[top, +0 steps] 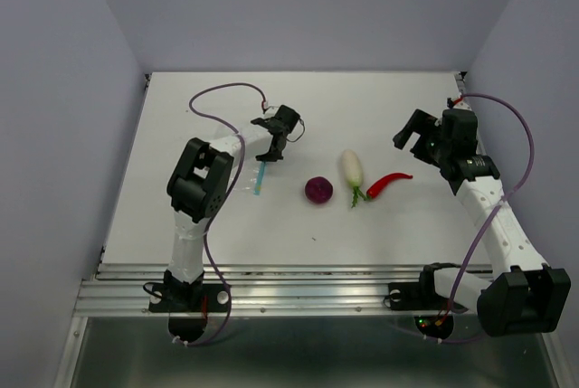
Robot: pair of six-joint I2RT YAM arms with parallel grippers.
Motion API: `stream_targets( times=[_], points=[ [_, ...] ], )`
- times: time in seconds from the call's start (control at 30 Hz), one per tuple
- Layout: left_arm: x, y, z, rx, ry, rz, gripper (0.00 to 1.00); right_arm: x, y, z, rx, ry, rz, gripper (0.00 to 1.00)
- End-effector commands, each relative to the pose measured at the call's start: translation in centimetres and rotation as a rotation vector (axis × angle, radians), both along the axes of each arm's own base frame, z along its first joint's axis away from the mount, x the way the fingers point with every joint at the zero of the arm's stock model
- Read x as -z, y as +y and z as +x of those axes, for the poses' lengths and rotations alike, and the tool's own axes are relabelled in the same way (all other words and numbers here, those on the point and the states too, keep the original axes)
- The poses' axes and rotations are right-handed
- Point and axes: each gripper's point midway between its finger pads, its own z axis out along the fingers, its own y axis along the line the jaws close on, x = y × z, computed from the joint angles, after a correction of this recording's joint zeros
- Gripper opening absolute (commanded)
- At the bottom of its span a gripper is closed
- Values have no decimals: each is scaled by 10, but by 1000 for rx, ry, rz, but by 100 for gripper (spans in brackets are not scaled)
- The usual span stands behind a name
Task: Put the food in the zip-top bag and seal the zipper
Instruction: Pick up the zipper food storage bag at the center of the board.
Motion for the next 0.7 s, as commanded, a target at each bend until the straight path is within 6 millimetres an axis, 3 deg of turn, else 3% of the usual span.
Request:
stream_targets(
  times=[0.0,0.17,0.27,0.33,0.37,0.53,0.67],
  points=[
    [-4,7,7,-23,-14,1,1,-14,-5,9,11,-71,-22,100],
    [-12,10,11,-36,-46,-3,0,-15,-4,8,8,-74,-22,100],
    [-32,9,16,-47,-103,-25,0,-16,-3,8,-2,-76,-23,100],
    [-55,10,17,-56,-160,-51,0,-16,2,7,-40,-77,-18,100],
    [-76,8,20,-55,-212,-89,0,-16,9,6,-79,-76,-6,100],
    [-111,-4,9,-14,-267,-212,0,-22,35,5,-217,-103,63,100],
    [-133,-15,-2,2,-295,-317,0,-34,79,2,-366,-153,135,100]
  ],
)
